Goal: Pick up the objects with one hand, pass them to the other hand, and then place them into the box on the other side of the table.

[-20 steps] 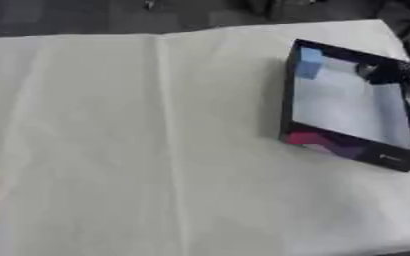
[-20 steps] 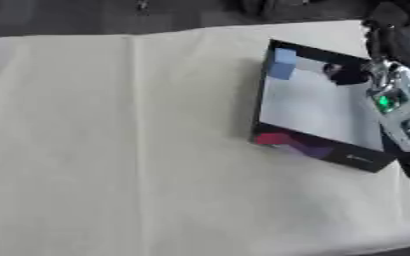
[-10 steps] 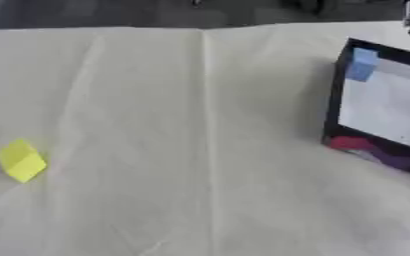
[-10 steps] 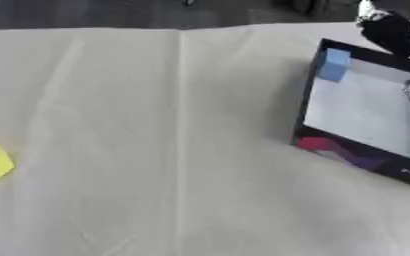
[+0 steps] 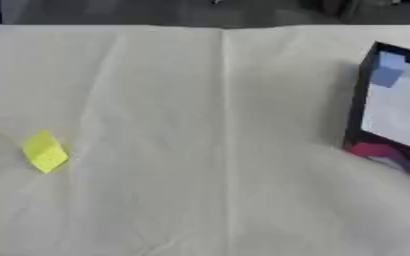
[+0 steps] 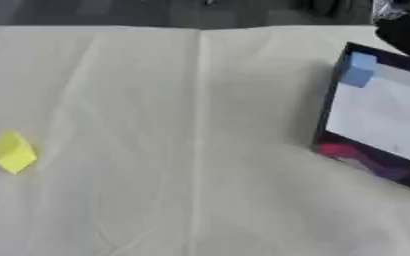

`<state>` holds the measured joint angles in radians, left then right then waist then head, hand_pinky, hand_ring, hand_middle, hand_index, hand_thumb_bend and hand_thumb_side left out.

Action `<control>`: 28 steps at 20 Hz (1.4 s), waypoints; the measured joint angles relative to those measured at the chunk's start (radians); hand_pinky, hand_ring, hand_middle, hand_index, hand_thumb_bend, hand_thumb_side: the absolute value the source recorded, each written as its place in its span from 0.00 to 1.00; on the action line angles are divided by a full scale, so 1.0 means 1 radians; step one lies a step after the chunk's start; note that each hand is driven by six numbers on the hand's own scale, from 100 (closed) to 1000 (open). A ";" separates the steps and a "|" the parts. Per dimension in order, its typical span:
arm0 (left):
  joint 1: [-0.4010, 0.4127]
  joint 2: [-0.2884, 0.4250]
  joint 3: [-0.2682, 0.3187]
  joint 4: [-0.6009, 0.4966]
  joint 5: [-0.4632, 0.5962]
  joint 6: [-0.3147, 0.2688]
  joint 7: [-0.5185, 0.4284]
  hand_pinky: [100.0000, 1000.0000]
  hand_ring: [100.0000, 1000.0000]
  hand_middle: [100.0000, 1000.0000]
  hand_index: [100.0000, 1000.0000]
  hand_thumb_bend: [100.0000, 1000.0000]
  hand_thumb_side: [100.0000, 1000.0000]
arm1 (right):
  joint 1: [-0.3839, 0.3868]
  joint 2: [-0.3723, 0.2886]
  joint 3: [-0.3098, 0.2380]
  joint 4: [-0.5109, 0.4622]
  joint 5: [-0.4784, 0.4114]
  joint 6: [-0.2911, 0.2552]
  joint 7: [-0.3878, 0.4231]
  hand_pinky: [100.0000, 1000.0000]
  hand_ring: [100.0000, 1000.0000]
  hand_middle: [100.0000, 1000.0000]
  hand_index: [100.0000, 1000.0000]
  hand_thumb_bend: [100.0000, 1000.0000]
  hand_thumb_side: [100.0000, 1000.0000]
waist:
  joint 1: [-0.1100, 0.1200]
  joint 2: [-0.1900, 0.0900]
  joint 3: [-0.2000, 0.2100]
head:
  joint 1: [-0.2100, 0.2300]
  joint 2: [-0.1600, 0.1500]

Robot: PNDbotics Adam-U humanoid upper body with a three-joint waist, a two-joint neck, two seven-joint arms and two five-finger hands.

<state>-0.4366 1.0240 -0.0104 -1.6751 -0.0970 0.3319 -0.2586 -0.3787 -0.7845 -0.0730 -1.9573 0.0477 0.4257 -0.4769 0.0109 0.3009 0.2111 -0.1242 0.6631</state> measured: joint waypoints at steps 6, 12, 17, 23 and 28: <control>-0.031 0.053 -0.125 -0.125 0.024 0.125 -0.077 0.91 0.79 0.74 0.85 0.76 0.40 | 0.000 0.000 0.009 0.000 0.000 0.008 0.005 0.81 0.73 0.72 0.87 0.10 0.16 | 0.007 0.000 -0.001 | 0.000 0.013; -0.057 0.056 -0.238 -0.204 -0.060 0.248 -0.103 0.90 0.79 0.73 0.84 0.82 0.26 | 0.001 0.000 0.013 0.001 -0.001 0.009 0.004 0.81 0.72 0.71 0.87 0.10 0.18 | 0.017 0.000 -0.001 | 0.008 0.021; -0.084 0.021 -0.323 -0.177 -0.128 0.310 -0.110 0.90 0.79 0.73 0.84 0.83 0.19 | 0.010 0.006 0.016 0.004 -0.007 0.006 0.001 0.81 0.72 0.71 0.87 0.09 0.19 | 0.019 0.000 0.000 | 0.009 0.023; -0.094 -0.021 -0.360 -0.137 -0.138 0.354 -0.073 0.89 0.79 0.73 0.85 0.80 0.24 | 0.020 0.009 0.019 0.010 -0.010 0.008 -0.005 0.81 0.72 0.71 0.87 0.09 0.19 | 0.018 0.000 0.004 | 0.007 0.029; -0.102 -0.049 -0.373 -0.123 -0.109 0.389 -0.013 0.88 0.78 0.73 0.85 0.79 0.27 | 0.027 0.016 0.019 0.014 -0.017 0.006 -0.008 0.81 0.72 0.70 0.87 0.09 0.20 | 0.013 0.000 0.005 | 0.001 0.029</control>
<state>-0.5386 0.9753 -0.3830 -1.7977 -0.2058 0.7209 -0.2717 -0.3512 -0.7688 -0.0541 -1.9430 0.0304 0.4320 -0.4852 0.0237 0.3008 0.2160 -0.1230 0.6921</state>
